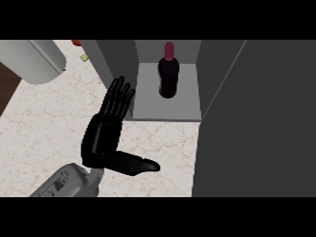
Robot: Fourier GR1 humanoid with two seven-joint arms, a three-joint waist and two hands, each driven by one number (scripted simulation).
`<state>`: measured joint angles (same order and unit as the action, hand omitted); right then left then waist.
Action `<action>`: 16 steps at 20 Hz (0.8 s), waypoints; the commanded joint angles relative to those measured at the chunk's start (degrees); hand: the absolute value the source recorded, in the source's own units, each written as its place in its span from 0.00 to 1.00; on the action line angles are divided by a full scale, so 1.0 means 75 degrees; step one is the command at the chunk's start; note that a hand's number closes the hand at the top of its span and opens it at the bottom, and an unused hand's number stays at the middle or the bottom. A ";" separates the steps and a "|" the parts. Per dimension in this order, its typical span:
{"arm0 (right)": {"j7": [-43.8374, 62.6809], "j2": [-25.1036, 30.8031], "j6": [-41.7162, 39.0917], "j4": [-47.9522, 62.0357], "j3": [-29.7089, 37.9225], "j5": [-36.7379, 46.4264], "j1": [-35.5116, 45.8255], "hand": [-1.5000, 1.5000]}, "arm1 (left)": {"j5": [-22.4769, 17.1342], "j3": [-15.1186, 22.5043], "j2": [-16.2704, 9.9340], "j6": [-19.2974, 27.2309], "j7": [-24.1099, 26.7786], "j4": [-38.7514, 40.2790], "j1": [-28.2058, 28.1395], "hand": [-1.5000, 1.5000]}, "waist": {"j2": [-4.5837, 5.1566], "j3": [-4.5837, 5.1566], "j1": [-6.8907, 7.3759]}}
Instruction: Pick up the wine, place it into the cabinet and close the cabinet
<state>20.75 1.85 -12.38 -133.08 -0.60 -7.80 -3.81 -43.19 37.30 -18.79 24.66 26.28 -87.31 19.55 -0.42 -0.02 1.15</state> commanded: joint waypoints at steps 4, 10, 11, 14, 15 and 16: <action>0.0921 0.0414 -0.0163 -0.0561 -0.0338 0.0122 0.0283 1.00 | 0.0525 0.0093 -0.0695 0.0615 -0.0533 -0.2524 -0.1609 0.00 | 0.0019 0.0004 -0.0064; 0.0637 0.1072 -0.1554 -0.0489 -0.1041 -0.0180 -0.0245 1.00 | 0.0691 -0.0282 -0.1008 0.0758 -0.0297 -0.2929 -0.2448 0.00 | 0.0028 0.0004 -0.0055; 0.0699 0.1352 -0.1816 -0.0667 -0.0804 -0.0576 -0.0372 1.00 | 0.0629 -0.0478 -0.1400 0.0515 -0.0052 -0.3286 -0.2957 0.00 | 0.0016 0.0005 -0.0018; 0.0819 0.1223 -0.1872 -0.0903 -0.1284 -0.0482 -0.0629 1.00 | 0.0549 -0.0998 -0.2136 0.0563 -0.0404 -0.4344 -0.3576 0.00 | 0.0016 0.0003 -0.0031; 0.0603 0.0955 -0.1873 -0.0744 -0.1707 -0.0204 -0.1013 1.00 | 0.0461 -0.1299 -0.2086 0.0281 -0.0214 -0.3877 -0.3605 0.00 | 0.0030 0.0004 -0.0086; 0.1324 0.1235 -0.1903 -0.1025 -0.1626 -0.1070 -0.0901 1.00 | 0.0419 -0.1232 -0.2076 0.0384 -0.0230 -0.4142 -0.3862 0.00 | 0.0026 0.0007 -0.0049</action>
<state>26.27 10.13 -25.09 -137.75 -9.50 -10.77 -8.12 -39.29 30.91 -31.77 28.13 24.03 -114.66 -3.96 -0.25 0.00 0.75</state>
